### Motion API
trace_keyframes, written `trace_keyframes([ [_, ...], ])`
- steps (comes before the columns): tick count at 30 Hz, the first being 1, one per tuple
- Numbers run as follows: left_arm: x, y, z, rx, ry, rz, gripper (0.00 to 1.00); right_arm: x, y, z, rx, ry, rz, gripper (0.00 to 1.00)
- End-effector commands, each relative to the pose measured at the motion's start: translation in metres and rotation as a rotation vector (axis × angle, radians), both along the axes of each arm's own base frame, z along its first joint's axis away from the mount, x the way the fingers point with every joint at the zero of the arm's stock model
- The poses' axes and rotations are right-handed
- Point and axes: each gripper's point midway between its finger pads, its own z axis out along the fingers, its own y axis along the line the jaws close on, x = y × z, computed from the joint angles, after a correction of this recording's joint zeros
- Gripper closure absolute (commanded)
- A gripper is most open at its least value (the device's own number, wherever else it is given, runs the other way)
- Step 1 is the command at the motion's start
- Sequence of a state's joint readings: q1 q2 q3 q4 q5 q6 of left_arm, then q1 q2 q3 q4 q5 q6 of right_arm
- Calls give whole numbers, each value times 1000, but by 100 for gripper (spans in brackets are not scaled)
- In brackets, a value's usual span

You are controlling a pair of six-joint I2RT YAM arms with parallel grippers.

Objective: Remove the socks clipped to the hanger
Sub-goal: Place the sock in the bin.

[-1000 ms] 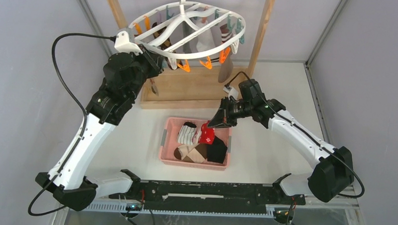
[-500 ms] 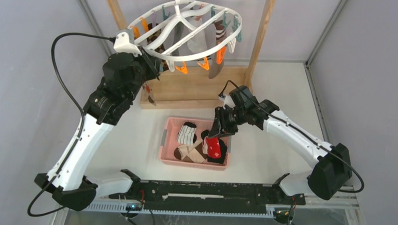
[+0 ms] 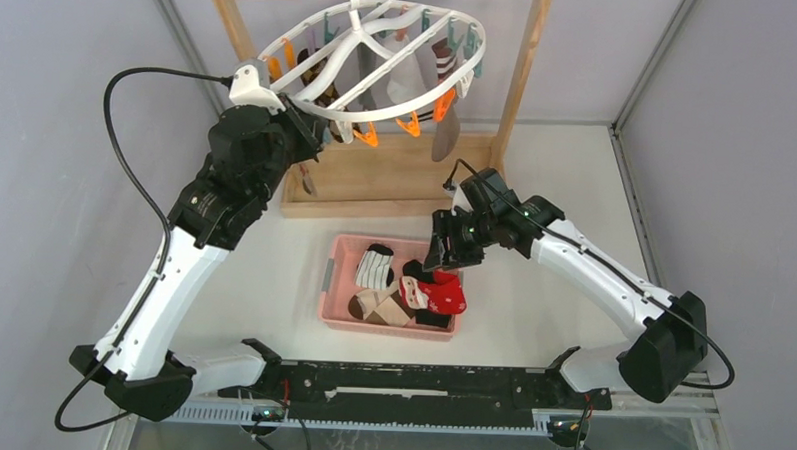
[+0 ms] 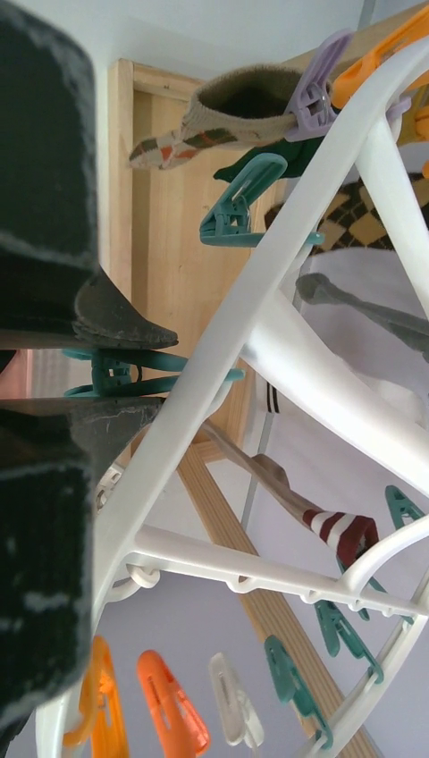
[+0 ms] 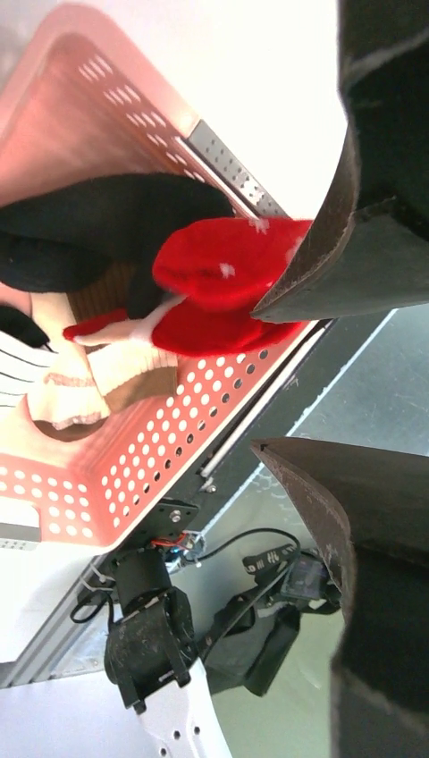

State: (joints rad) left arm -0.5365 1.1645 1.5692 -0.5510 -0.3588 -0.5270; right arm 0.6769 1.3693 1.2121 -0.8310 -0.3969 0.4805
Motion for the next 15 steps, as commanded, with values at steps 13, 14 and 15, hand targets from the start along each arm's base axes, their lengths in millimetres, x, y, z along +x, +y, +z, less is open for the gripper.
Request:
trace_keyframes([
  [13,-4,-22,9,-57,38,-56,91,9,-19,35,-14,-161,-41,39],
  [14,-4,-23,10,-60,37,-58,91,7,-20,35,-19,-167,-38,40],
  [15,-3,-25,9,-60,40,-61,91,5,-22,36,-25,-171,-35,41],
])
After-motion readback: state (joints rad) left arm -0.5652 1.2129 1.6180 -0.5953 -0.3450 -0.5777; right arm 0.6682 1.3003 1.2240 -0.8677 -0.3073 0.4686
